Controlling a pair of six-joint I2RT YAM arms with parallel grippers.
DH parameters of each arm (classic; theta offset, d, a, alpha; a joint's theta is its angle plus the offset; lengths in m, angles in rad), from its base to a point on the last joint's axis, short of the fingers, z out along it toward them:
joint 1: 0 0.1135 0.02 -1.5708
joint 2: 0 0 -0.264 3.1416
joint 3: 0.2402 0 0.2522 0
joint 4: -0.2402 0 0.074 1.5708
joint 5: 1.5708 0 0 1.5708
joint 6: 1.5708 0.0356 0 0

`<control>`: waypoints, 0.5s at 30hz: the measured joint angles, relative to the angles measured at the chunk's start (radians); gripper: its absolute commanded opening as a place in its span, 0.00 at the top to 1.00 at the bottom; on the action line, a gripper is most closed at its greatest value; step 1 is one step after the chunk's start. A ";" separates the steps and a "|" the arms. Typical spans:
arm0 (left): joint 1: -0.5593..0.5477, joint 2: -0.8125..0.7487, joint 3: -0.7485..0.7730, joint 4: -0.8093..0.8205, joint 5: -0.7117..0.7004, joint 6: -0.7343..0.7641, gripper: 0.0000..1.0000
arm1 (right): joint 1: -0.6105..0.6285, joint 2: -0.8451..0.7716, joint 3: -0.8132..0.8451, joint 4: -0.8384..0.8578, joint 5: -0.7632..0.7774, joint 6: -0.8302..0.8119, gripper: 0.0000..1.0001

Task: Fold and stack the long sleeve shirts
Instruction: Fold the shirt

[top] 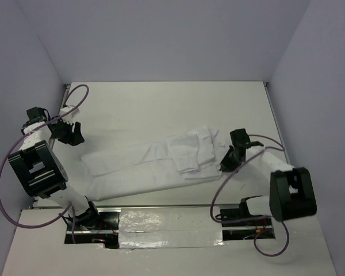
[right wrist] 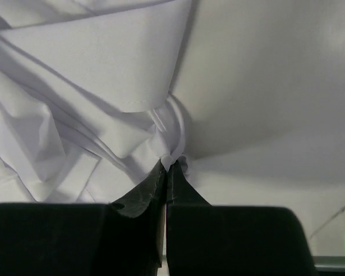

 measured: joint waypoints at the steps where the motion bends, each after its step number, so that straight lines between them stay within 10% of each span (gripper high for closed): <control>1: 0.001 0.000 0.002 0.006 0.003 0.000 0.32 | -0.020 0.067 0.052 0.010 0.008 -0.024 1.00; 8: -0.007 0.000 0.000 -0.006 0.032 0.011 0.35 | -0.074 0.606 0.660 0.078 0.053 -0.195 0.95; 11: -0.027 -0.003 -0.030 -0.004 0.033 0.020 0.36 | -0.076 0.840 1.022 0.060 0.066 -0.244 0.57; 15: -0.114 -0.042 -0.123 -0.052 0.025 0.075 0.36 | -0.089 1.096 1.466 0.019 0.074 -0.276 0.42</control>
